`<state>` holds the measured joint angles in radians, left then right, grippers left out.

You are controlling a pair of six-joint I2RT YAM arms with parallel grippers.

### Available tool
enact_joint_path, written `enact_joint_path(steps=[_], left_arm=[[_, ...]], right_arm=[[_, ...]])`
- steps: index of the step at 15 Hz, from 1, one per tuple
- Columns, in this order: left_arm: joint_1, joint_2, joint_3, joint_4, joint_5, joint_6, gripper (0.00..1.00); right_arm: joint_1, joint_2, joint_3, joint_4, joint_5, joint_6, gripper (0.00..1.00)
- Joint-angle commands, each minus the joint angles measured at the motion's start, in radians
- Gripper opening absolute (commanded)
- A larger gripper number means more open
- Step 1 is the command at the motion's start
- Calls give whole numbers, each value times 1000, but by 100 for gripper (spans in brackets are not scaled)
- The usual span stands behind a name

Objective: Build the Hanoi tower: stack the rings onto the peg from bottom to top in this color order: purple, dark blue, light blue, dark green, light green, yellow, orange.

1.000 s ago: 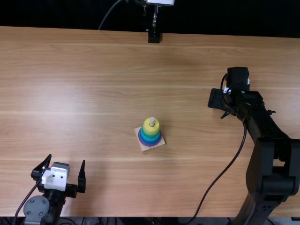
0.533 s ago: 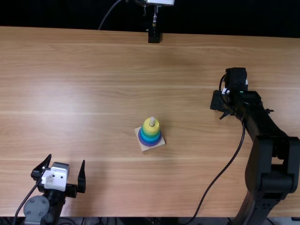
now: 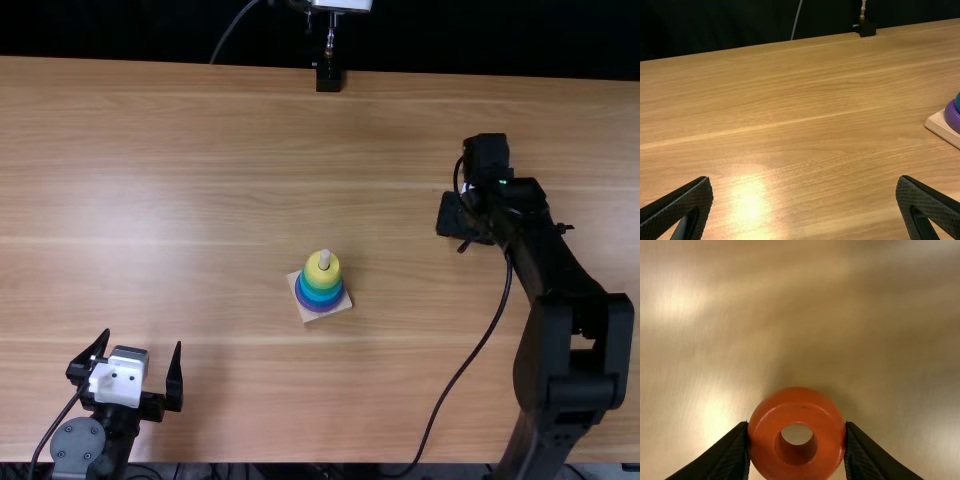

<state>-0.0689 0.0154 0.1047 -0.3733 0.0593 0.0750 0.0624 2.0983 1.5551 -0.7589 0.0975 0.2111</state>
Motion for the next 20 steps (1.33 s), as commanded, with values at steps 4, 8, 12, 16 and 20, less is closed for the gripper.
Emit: enact_joint_path(steps=[4,8,12,16,20], left_arm=[[11,-15,-105,-81,16,13,100],[11,-15,-105,-81,16,13,100],[11,-15,-105,-81,16,13,100],[11,-15,-105,-81,16,13,100],[11,-15,-105,-83,16,13,100]], right_arm=[[114,-124,218,-402,-7,26,0],[241,-210,338,-525,-105,28,0],[405,-264,398,-527,-105,39,0],[511,-265,445,-569,-105,47,0],[537,-265,445,-577,-105,52,0]])
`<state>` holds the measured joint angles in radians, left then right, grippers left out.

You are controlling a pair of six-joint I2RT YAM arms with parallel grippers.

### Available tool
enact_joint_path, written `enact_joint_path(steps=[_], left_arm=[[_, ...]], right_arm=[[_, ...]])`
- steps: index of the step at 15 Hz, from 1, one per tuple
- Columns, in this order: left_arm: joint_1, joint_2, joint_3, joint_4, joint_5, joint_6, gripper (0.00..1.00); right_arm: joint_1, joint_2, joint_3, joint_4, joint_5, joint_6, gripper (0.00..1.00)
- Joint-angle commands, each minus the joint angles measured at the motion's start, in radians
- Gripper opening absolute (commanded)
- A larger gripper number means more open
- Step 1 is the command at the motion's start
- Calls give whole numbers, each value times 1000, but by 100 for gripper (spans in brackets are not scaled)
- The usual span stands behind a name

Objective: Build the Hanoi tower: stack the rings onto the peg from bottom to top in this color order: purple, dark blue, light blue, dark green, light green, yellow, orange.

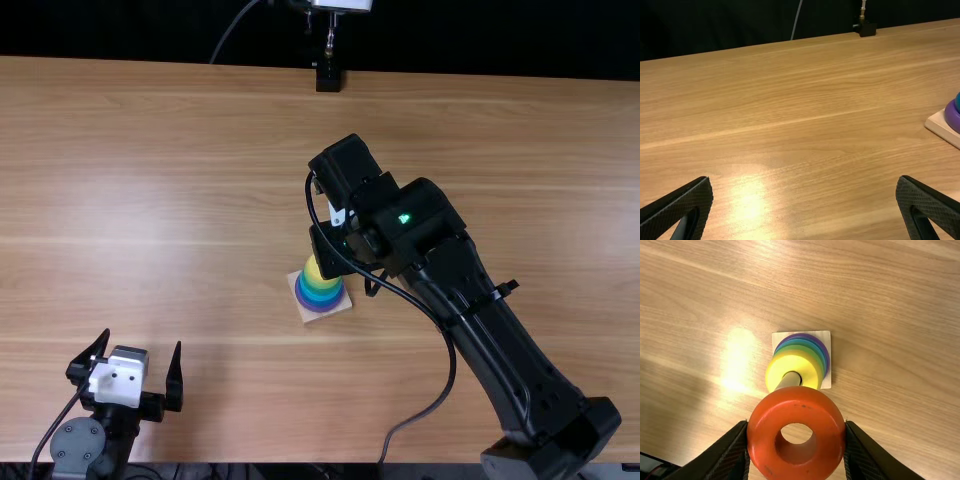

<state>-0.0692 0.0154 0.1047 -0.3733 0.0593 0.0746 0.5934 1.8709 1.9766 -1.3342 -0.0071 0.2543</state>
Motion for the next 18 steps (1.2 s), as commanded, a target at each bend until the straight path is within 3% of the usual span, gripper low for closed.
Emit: enact_joint_path(steps=[1,18], left_arm=[[11,-15,-105,-81,16,14,100],[11,-15,-105,-81,16,14,100]], right_arm=[[8,-38,21,-1,0,11,0],[34,43,28,11,0,11,0]])
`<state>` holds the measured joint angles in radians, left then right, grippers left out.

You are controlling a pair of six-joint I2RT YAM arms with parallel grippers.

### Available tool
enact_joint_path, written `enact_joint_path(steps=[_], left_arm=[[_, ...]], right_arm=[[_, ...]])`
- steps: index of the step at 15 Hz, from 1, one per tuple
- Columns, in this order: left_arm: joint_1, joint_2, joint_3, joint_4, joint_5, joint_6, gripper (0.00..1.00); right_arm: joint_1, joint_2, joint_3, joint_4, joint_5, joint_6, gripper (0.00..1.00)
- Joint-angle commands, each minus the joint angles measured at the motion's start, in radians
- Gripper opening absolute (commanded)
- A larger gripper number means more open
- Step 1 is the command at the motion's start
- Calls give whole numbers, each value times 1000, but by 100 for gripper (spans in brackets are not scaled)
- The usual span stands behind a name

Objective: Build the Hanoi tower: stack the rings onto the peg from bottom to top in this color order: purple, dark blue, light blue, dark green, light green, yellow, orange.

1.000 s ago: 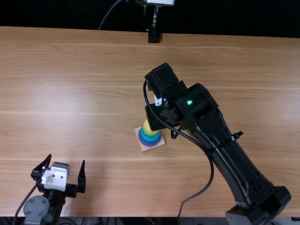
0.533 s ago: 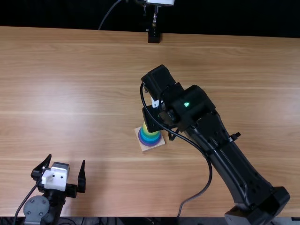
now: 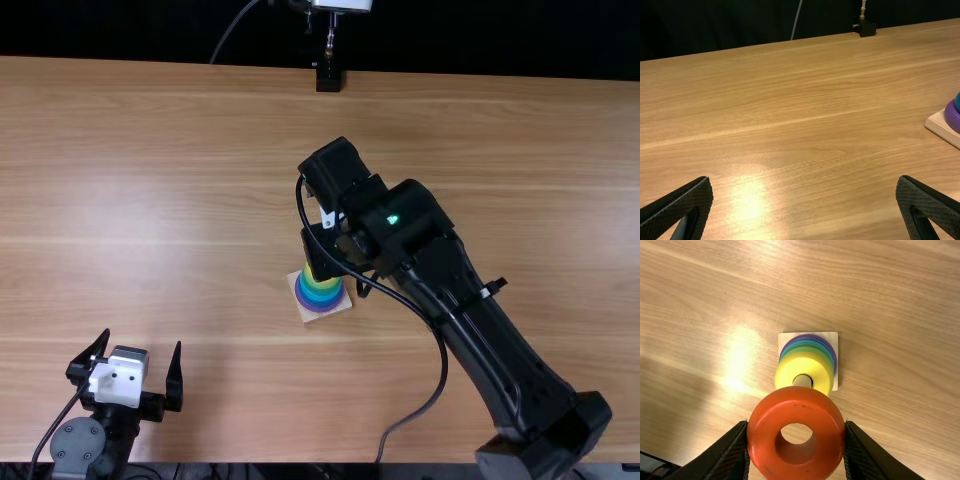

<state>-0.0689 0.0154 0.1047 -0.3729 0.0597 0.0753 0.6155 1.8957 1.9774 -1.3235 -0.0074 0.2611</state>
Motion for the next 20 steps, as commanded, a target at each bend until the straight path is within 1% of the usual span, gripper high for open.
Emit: enact_joint_path(steps=[1,7,9,12,14,15,16,17,20], left_arm=[[11,-15,-105,-82,16,13,100],[11,-15,-105,-82,16,13,100],[11,-15,-105,-82,16,13,100],[11,-15,-105,-82,16,13,100],[11,-15,-105,-82,16,13,100],[11,-15,-105,-82,16,13,100],[11,-15,-105,-82,16,13,100],[11,-15,-105,-82,16,13,100],[11,-15,-105,-82,16,13,100]], right_arm=[[12,20,28,1,0,4,0],[10,28,18,1,2,4,0],[10,66,15,1,2,4,0],[12,74,15,1,2,4,0],[12,75,15,-1,2,8,0],[10,75,23,-5,2,9,28],[10,75,24,-10,2,8,78],[12,74,21,-12,2,2,100],[10,66,26,-1,2,6,100]])
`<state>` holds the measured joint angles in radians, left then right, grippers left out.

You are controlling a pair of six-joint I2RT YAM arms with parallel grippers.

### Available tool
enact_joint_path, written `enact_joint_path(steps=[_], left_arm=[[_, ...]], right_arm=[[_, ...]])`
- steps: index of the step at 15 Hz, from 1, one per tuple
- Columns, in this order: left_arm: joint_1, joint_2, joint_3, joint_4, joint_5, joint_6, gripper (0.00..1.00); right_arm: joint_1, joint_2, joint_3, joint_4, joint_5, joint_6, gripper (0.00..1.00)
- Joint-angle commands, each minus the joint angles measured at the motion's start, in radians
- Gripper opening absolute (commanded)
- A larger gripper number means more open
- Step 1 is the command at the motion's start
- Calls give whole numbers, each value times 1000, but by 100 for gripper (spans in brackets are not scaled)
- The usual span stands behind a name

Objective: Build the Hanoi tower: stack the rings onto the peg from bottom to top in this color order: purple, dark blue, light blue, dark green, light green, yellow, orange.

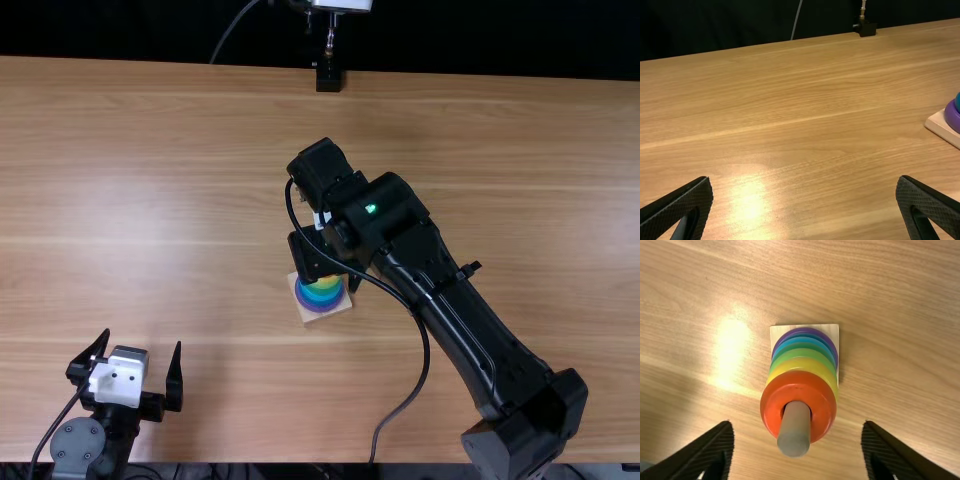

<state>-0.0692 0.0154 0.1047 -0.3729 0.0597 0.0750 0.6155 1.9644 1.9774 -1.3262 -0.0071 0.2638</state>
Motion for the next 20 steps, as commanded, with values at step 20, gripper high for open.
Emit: enact_joint_path(steps=[20], left_arm=[[11,-15,-105,-84,16,13,100]], right_arm=[[-681,-1342,-1250,1349,90,-232,100]])
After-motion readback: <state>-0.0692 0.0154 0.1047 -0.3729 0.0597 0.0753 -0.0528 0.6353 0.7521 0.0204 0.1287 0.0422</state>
